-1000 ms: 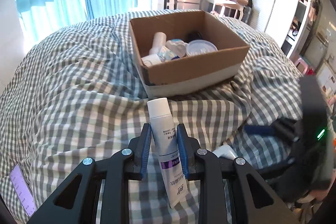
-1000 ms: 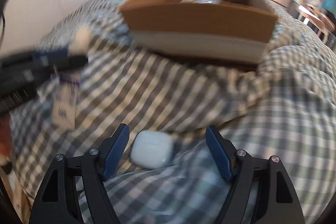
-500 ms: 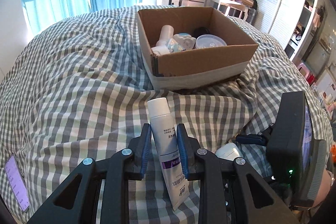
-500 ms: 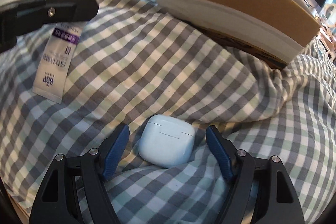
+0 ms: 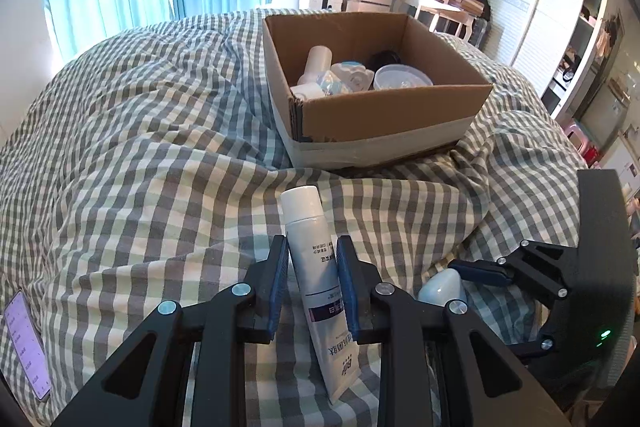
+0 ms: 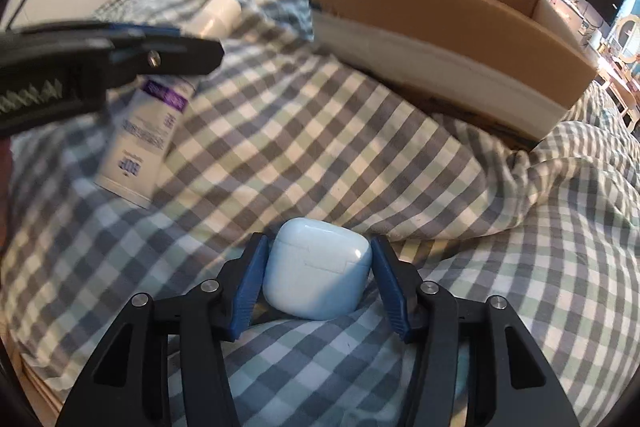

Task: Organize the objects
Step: 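Grasp the white spray tube with the left tool while the right tool grasps the earbud case, then carry spray tube and earbud case into the box and open both tools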

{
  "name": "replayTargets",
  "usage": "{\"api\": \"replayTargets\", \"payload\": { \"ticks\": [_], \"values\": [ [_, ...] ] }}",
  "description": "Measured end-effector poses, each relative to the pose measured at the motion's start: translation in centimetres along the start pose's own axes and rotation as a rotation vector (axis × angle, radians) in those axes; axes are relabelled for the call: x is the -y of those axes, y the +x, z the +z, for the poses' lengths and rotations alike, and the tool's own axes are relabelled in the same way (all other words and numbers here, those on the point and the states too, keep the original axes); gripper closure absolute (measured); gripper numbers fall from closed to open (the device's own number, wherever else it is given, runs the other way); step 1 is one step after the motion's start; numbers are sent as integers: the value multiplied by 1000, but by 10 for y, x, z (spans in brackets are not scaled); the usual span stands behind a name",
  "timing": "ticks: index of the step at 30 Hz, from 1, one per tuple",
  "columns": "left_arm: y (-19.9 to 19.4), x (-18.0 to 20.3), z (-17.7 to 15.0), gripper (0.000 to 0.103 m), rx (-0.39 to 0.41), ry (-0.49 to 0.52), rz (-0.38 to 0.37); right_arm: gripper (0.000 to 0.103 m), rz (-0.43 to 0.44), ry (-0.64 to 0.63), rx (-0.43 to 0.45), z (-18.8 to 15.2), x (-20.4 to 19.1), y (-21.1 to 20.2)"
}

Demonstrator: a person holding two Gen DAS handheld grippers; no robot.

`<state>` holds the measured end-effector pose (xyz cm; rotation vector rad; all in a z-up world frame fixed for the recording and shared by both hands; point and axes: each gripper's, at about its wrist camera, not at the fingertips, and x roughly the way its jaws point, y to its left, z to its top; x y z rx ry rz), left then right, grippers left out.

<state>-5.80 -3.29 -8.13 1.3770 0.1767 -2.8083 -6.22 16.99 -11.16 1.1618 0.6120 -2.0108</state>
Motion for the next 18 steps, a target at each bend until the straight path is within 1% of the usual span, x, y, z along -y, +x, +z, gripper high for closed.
{"api": "replayTargets", "payload": {
  "ticks": [5,9,10,11,12,13,15,18],
  "values": [
    [-11,2,3,78,25,3,-9,50,11,28,56,0,7,-25],
    [-20,4,6,79,48,1,-24,50,-5,36,93,-3,17,-42],
    [-22,5,6,79,54,4,-22,50,-9,37,105,0,19,-46],
    [-24,6,7,79,60,3,-19,50,-12,38,111,17,20,-41],
    [-25,6,9,80,63,4,-20,50,-18,38,122,25,18,-42],
    [-27,6,10,80,67,3,-22,50,-24,38,131,25,13,-46],
    [-30,6,14,80,76,3,-23,50,-35,36,149,27,18,-55],
    [-35,7,21,80,95,7,-21,50,-43,40,166,35,18,-57]
  ]
}}
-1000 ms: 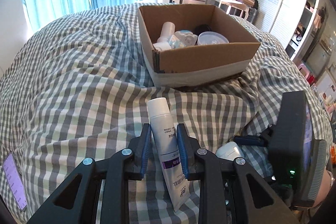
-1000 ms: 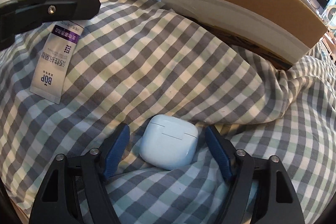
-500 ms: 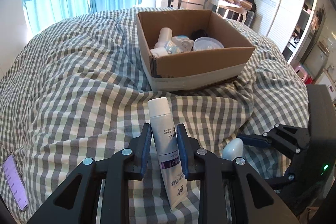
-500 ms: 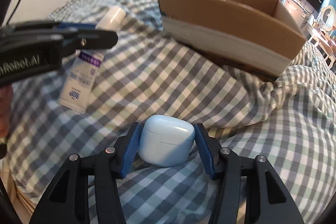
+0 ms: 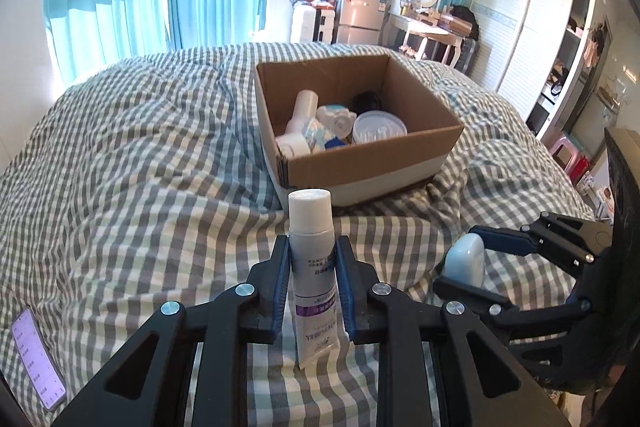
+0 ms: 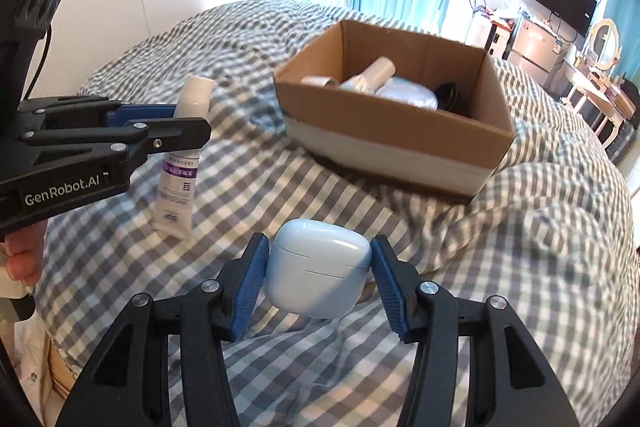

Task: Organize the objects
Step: 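Carry spray tube and earbud case into the box and open both tools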

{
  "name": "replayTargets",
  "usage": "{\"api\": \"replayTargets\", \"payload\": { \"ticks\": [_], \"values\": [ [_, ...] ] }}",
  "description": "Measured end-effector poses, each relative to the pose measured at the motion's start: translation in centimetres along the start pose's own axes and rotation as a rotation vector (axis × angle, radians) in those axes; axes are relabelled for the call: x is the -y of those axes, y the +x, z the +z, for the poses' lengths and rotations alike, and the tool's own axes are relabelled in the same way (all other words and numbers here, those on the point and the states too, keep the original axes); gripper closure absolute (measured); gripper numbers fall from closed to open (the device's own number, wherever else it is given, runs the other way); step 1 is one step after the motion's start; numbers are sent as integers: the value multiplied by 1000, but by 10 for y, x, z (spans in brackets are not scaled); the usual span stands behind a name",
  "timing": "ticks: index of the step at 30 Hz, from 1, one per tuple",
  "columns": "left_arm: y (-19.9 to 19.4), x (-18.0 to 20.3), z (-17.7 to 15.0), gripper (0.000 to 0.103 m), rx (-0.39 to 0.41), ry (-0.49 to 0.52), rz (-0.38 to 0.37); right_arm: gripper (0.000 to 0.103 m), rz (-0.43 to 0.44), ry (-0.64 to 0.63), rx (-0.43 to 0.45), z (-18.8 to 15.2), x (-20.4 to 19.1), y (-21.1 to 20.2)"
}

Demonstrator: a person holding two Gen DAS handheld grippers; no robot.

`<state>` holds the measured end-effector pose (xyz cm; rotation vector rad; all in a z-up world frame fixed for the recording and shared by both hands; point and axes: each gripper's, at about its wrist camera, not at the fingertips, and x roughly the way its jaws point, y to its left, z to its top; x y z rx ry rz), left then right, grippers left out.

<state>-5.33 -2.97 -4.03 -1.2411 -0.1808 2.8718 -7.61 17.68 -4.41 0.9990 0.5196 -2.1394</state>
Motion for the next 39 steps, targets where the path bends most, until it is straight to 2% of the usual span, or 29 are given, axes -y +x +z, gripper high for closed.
{"api": "replayTargets", "payload": {
  "ticks": [7,14,23,31,39],
  "values": [
    [-14,2,24,81,51,5,-27,50,-17,20,50,21,10,-16],
    [-24,8,57,81,106,24,-20,50,-47,40,107,46,35,-32],
    [-18,12,101,81,142,41,-16,50,-83,53,158,83,66,-39],
    [7,14,141,81,146,57,-12,50,-106,62,183,119,92,-36],
    [61,16,169,81,83,70,-7,50,-117,43,121,138,110,7]
  ]
}}
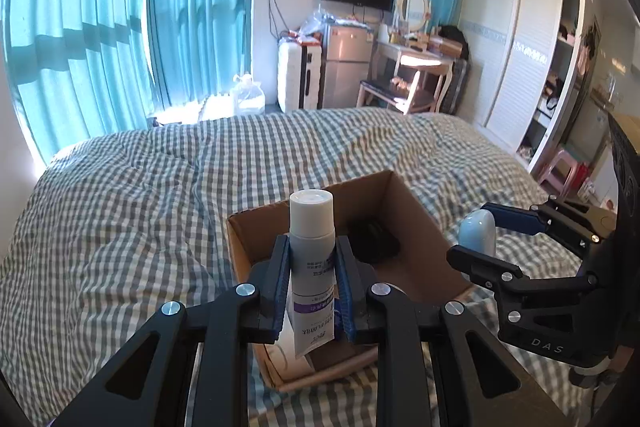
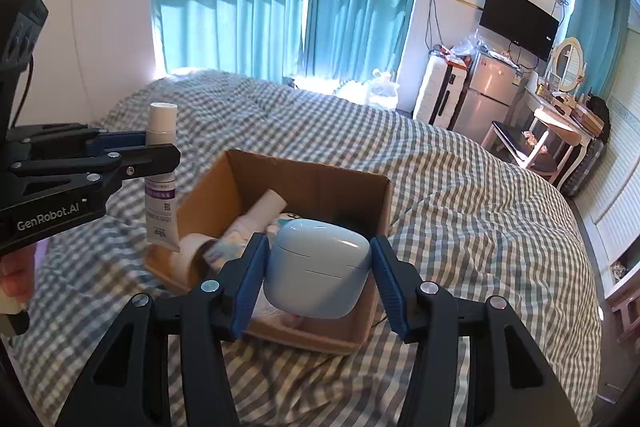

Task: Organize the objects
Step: 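Carry spray tube and earbud case into the box and open both tools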

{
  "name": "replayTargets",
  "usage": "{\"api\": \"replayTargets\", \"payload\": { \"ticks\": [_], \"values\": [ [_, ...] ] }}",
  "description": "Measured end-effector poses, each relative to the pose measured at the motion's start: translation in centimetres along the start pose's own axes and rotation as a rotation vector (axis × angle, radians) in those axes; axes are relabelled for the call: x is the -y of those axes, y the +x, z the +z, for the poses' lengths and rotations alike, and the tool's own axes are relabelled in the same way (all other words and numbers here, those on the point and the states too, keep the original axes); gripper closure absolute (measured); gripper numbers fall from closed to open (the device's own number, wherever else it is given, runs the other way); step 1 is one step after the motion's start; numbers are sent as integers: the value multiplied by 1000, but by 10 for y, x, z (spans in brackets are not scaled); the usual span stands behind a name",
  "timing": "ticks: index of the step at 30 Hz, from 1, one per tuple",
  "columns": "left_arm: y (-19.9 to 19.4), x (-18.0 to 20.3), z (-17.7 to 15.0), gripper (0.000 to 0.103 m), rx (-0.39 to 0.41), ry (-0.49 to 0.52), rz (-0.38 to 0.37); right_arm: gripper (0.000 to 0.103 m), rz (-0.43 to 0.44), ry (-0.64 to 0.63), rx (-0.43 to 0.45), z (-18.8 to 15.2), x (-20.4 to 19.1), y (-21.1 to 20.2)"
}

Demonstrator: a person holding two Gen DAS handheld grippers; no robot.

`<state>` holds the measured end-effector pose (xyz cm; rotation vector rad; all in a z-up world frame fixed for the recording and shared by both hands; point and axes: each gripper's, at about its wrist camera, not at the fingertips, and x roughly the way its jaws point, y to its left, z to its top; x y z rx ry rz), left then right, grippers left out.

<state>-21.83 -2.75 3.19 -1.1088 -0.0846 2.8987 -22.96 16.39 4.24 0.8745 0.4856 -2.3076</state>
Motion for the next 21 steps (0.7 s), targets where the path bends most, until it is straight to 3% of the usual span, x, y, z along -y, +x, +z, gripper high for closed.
{"api": "replayTargets", "payload": {
  "ticks": [10,21],
  "values": [
    [69,-9,1,81,-96,-12,25,50,8,-101,-102,-1,2,58],
    [113,-17,-1,81,-149,-13,29,50,34,-131,-130,-13,-2,81]
  ]
}}
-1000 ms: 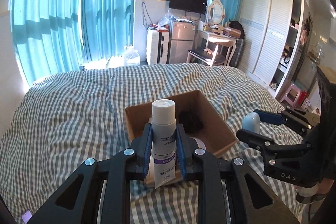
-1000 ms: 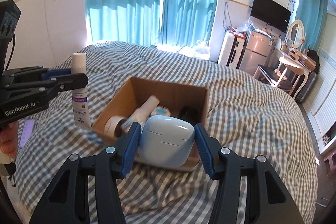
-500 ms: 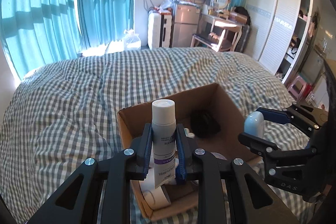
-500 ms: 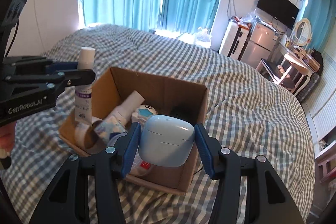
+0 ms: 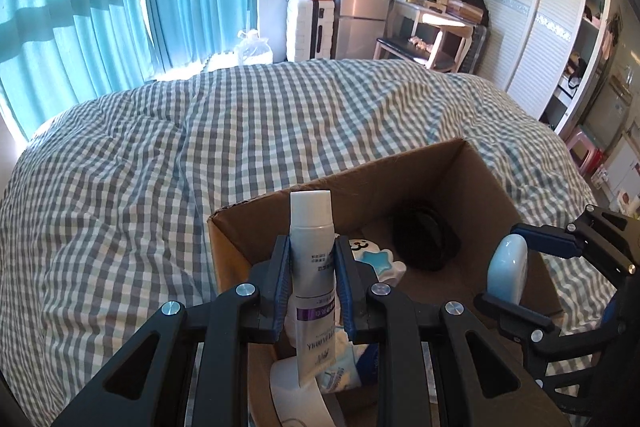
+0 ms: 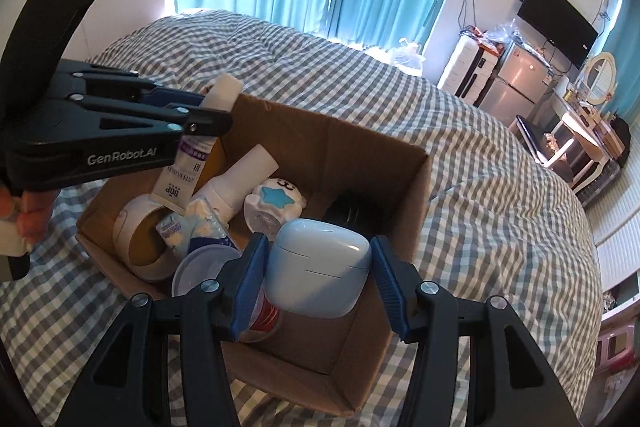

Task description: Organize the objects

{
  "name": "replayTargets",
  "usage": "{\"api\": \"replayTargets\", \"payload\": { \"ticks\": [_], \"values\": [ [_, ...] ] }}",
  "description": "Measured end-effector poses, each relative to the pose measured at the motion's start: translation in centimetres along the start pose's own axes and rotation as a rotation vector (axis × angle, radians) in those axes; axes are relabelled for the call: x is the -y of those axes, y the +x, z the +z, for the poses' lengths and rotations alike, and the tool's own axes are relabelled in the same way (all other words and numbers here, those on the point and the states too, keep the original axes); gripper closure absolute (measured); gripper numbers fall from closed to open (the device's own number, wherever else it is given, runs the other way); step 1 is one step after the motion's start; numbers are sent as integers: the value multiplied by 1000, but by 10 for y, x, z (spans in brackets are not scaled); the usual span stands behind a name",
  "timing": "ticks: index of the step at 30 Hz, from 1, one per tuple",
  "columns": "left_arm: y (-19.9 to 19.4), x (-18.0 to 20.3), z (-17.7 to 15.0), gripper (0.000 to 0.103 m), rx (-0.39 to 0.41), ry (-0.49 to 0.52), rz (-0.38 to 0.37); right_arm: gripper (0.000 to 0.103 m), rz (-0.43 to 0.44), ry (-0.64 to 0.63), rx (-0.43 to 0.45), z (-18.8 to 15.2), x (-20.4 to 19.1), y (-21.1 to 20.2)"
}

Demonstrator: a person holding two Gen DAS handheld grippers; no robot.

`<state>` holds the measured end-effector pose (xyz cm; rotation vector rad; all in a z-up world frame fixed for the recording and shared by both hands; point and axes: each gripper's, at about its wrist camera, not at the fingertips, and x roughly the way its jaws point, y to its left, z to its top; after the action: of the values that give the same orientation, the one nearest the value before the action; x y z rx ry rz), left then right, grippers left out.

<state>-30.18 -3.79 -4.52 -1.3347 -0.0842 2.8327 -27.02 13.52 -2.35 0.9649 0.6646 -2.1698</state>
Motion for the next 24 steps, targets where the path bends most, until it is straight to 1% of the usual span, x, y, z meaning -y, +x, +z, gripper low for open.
{"api": "replayTargets", "payload": {
  "ticks": [2,7,10,12,14,15,16,17,21,24],
  "values": [
    [4,1,-2,81,-3,2,2,50,-3,-3,-7,-2,-1,3],
    [7,1,-4,81,-8,15,12,50,13,19,38,1,3,-7],
    [5,1,-3,79,-4,24,13,50,3,29,56,3,5,-15],
    [2,4,-3,77,-1,35,16,43,-6,40,65,2,8,-19],
    [-3,7,-3,71,-2,44,15,42,-8,56,73,2,10,-24],
    [-6,8,-2,65,-1,46,17,42,-10,62,78,1,10,-28],
    [-9,8,-2,54,1,46,18,42,-14,64,80,3,12,-32],
    [-13,8,-3,49,4,44,18,42,-18,65,83,3,12,-35],
    [-31,11,-2,46,21,43,20,40,-38,63,97,3,10,-52],
    [-48,10,-2,35,47,39,32,40,-49,66,113,3,10,-68]
  ]
}}
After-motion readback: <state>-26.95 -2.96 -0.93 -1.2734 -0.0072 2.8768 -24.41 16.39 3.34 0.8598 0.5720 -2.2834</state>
